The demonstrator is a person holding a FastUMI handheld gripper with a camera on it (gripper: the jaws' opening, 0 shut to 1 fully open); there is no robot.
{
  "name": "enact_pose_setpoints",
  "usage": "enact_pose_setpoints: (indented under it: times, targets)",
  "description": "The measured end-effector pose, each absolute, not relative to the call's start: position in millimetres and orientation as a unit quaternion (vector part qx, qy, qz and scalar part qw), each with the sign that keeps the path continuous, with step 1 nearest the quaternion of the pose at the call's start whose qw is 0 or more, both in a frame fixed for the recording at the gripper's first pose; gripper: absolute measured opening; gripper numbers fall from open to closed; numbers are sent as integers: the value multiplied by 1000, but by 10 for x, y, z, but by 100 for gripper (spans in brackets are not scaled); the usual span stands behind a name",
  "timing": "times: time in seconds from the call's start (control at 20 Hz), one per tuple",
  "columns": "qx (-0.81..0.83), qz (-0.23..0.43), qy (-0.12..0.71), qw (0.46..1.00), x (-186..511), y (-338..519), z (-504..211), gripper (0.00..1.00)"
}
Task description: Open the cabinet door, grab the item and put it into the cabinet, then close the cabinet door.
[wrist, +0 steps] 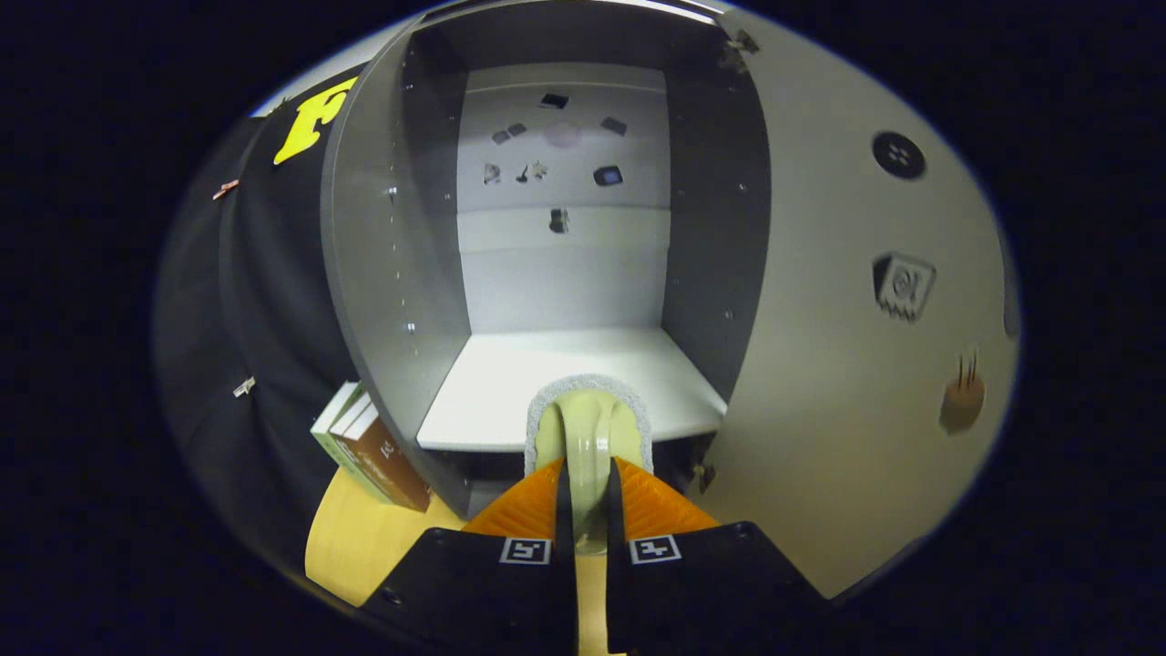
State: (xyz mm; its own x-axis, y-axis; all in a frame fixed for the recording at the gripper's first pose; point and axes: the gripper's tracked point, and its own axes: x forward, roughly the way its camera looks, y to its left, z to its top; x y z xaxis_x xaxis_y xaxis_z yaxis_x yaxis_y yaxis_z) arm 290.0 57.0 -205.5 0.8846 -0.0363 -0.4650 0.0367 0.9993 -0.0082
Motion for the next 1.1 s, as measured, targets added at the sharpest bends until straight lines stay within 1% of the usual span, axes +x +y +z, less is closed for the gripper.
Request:
enact_pose_setpoints:
  times: [0.15,0.35,0.45,0.7,0.85,1.0,1.1]
  targets:
    - [-10,-18,224,974,3260,605,-1793,16]
    - [2,-21,256,967,3754,659,-1797,16]
    - [4,-29,276,961,4022,619,-1912,16]
    - [-22,-22,336,941,4563,665,-2284,16]
    - [-23,-17,367,930,4782,735,-2544,16]
    - [-15,-14,411,911,4856,757,-2843,16]
    - [-11,-10,401,916,4935,764,-2849,17]
